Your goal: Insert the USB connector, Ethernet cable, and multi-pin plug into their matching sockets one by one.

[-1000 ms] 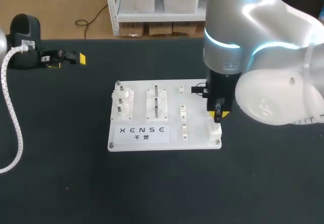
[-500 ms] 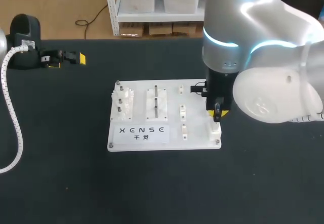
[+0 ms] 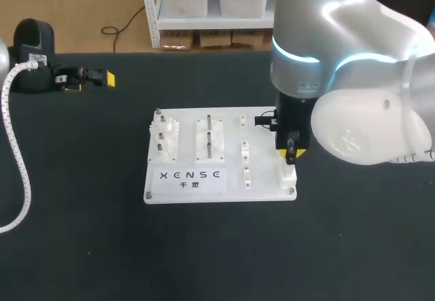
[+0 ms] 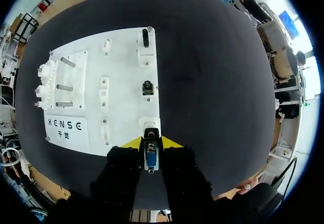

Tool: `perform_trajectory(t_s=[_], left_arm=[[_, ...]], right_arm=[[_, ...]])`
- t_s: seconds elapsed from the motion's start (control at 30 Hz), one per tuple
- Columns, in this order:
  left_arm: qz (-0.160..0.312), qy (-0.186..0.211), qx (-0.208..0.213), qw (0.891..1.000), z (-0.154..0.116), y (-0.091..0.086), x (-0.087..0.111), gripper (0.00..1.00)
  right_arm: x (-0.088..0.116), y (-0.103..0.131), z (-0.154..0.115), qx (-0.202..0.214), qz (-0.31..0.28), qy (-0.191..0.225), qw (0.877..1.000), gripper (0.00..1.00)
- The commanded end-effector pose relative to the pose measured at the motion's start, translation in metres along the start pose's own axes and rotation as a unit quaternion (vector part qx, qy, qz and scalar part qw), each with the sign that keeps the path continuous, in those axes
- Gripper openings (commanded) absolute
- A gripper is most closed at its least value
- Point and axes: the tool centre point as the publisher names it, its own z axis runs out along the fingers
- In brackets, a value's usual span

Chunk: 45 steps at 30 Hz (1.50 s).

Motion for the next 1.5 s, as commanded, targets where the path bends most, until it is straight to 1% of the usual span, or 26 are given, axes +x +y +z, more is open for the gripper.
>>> perform_trajectory(t_s=[0.03, 0.6, 1.5], left_arm=[[0.000, 0.000, 0.000, 1.000, 0.000, 0.000, 0.000, 1.00], [0.000, 0.000, 0.000, 1.000, 0.000, 0.000, 0.000, 1.00], [0.000, 0.000, 0.000, 1.000, 0.000, 0.000, 0.000, 1.00]], right_arm=[[0.003, 0.001, 0.011, -0.001, 0.001, 0.002, 1.000, 0.00], [0.001, 0.002, 0.007, 0.001, 0.002, 0.005, 1.000, 0.00], [0.001, 0.002, 0.000, 0.002, -0.002, -0.005, 1.000, 0.00]])
